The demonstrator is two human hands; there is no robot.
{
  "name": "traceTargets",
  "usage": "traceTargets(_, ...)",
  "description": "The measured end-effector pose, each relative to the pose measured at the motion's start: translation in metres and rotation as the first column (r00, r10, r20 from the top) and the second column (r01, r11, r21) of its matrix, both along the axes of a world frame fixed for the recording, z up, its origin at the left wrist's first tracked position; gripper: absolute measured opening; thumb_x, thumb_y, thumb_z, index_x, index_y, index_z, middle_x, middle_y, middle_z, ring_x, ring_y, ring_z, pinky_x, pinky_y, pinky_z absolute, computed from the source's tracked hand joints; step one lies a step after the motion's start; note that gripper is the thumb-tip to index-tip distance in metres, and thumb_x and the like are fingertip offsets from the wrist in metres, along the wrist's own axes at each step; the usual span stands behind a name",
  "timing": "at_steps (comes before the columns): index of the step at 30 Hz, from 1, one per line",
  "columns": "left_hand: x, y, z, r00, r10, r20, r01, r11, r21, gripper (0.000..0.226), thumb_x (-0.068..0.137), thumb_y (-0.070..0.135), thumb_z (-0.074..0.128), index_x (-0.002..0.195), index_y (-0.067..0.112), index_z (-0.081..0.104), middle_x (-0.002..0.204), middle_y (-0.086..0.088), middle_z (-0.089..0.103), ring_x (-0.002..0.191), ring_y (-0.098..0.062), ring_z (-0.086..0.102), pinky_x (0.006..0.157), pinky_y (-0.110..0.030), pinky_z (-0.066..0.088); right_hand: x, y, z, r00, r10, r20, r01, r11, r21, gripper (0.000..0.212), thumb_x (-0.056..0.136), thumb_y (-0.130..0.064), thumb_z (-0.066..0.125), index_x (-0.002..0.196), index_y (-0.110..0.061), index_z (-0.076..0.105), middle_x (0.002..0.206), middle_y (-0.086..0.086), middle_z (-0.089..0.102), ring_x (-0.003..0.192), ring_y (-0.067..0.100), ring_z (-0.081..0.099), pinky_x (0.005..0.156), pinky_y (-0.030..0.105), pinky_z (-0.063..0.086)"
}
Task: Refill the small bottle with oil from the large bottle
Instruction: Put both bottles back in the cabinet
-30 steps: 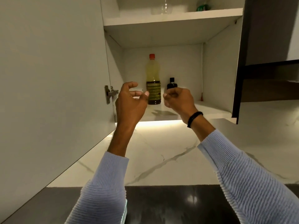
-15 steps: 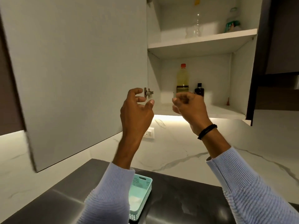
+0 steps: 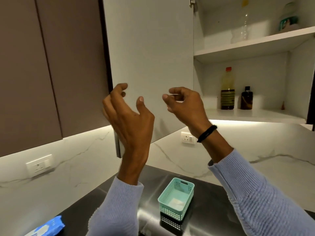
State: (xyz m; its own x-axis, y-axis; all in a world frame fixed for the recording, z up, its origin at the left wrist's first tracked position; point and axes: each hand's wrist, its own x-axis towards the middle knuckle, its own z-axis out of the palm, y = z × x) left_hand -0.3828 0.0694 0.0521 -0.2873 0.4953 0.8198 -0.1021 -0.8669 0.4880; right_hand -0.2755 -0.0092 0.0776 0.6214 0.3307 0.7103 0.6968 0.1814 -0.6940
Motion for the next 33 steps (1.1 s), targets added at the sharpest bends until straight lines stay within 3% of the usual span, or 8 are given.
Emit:
traceTargets(2,-0.017,0.014,-0.002,0.997,0.079,0.011,-0.079,0.996,-0.048,0.057,0.082,0.033,0.073,0.133,0.018,0.052,0.128,-0.007,0.052,0.114,-0.01,0.044,0.095,-0.029,0.046,-0.024,0.015,0.005,0.999,-0.002,0.035,0.003,1.0,-0.015,0.048,0.086,-0.045,0.072,0.125,-0.018,0.062,0.108,-0.006,0.068,0.099,0.008,0.065,0.092,0.037,0.057)
traceTargets(5,-0.038,0.034,-0.009,0.991,0.036,-0.132,-0.058,0.984,-0.167,0.068,0.082,0.04,0.073,0.141,0.019,0.045,0.135,-0.009,0.049,0.119,-0.019,0.046,0.099,-0.034,0.046,-0.054,0.036,0.01,0.997,0.006,0.075,-0.002,0.999,-0.047,0.061,0.085,-0.052,0.07,0.134,-0.019,0.056,0.118,-0.004,0.064,0.094,0.004,0.061,0.089,0.027,0.055)
traceTargets(9,-0.053,0.054,-0.023,0.942,-0.146,-0.302,0.062,0.96,-0.271,0.051,0.089,0.026,0.071,0.135,0.016,0.053,0.134,-0.008,0.054,0.116,-0.026,0.058,0.097,-0.037,0.049,-0.079,0.069,0.016,0.985,-0.061,0.162,0.072,0.996,-0.062,0.076,0.08,-0.061,0.069,0.141,-0.022,0.047,0.14,0.004,0.053,0.121,0.018,0.057,0.088,0.024,0.048)
traceTargets(13,-0.055,0.059,-0.035,0.934,-0.237,-0.266,0.158,0.945,-0.287,0.033,0.092,0.012,0.066,0.125,0.01,0.062,0.125,-0.009,0.064,0.107,-0.023,0.062,0.087,-0.026,0.043,-0.088,0.091,0.023,0.962,-0.146,0.232,0.171,0.981,-0.09,0.077,0.082,-0.061,0.066,0.144,-0.02,0.045,0.145,0.007,0.048,0.129,0.023,0.05,0.091,0.026,0.044)
traceTargets(19,-0.054,0.061,-0.038,0.929,-0.307,-0.205,0.243,0.927,-0.286,0.03,0.091,0.007,0.065,0.121,0.009,0.063,0.12,-0.009,0.066,0.098,-0.011,0.056,0.073,-0.006,0.036,-0.088,0.093,0.025,0.928,-0.23,0.293,0.275,0.954,-0.122,0.069,0.087,-0.055,0.066,0.141,-0.016,0.047,0.14,0.008,0.053,0.126,0.023,0.05,0.091,0.028,0.045)
traceTargets(27,-0.055,0.054,-0.038,0.917,-0.348,-0.196,0.285,0.914,-0.288,0.03,0.092,0.012,0.066,0.121,0.007,0.062,0.121,-0.01,0.067,0.104,-0.019,0.062,0.088,-0.023,0.043,-0.1,0.085,0.016,0.922,-0.242,0.301,0.307,0.932,-0.19,0.082,0.083,-0.059,0.067,0.148,-0.02,0.036,0.147,0.009,0.043,0.13,0.024,0.046,0.097,0.03,0.045)
traceTargets(30,-0.055,0.044,-0.039,0.911,-0.356,-0.209,0.295,0.915,-0.275,0.032,0.091,0.011,0.067,0.122,0.008,0.062,0.124,-0.01,0.065,0.106,-0.019,0.061,0.085,-0.01,0.039,-0.102,0.074,0.015,0.916,-0.253,0.311,0.322,0.927,-0.194,0.08,0.085,-0.056,0.066,0.149,-0.021,0.033,0.149,0.008,0.04,0.131,0.023,0.044,0.099,0.03,0.044)
traceTargets(33,-0.053,0.032,-0.041,0.909,-0.354,-0.219,0.294,0.919,-0.264,0.035,0.089,0.01,0.071,0.123,0.009,0.062,0.128,-0.013,0.057,0.097,-0.008,0.052,0.065,0.008,0.031,-0.1,0.06,0.013,0.916,-0.259,0.306,0.324,0.928,-0.182,0.076,0.088,-0.051,0.066,0.15,-0.021,0.033,0.15,0.007,0.04,0.133,0.023,0.044,0.102,0.03,0.042)
